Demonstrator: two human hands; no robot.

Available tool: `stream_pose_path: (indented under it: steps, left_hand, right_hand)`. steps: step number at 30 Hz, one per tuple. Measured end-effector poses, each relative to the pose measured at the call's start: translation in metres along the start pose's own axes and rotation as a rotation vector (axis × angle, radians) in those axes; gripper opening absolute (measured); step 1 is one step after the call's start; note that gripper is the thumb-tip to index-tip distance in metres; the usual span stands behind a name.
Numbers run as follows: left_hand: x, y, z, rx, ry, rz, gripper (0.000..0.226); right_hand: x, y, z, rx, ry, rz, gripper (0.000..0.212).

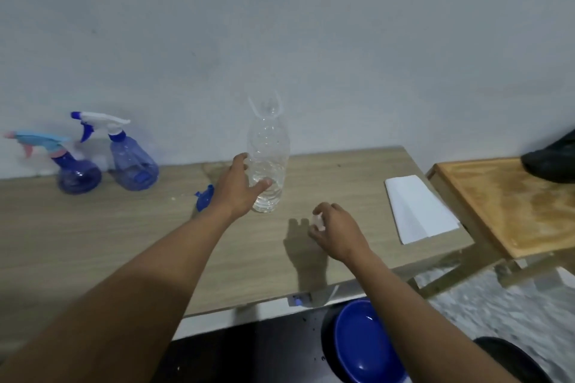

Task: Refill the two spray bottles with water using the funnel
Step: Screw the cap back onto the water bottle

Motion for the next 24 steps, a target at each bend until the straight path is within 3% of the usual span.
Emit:
stream_pose_path:
  steps: [4,7,12,17,24]
  left_hand:
    - [-0.004,-0.009,0.000,-0.043,-0.009,-0.036,0.100]
    - [-0.012,-0.010,0.006,-0.087,0.005,-0.056,0.104]
    - [-0.005,-0.012,0.014,-0.115,0.047,-0.111,0.090]
    - [-0.003,-0.012,0.020,-0.107,0.045,-0.175,0.084]
    - [-0.012,-0.012,0.022,-0.140,0.009,-0.222,0.116]
  right_hand:
    - [0.050,0.059,0.002,-0.158,0.103,0.282,0.029]
    - [0.097,0.110,0.008,-0.185,0.202,0.359,0.030]
    - [0.154,0.149,0.026,-0.163,0.379,0.226,0.036]
    - [0.172,0.148,0.043,-0.072,0.432,0.043,0.038]
    - [0.172,0.138,0.057,-0.086,0.450,0.009,0.038]
Point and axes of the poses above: each hand's wrist, its own z-axis towards the middle knuckle, its own y-axis out of the back of the hand, x = y × z, the point moved 2 cm from there along z, towards the middle knuckle, and after that the axes turned 15 degrees about -y, right-handed, at the moved point
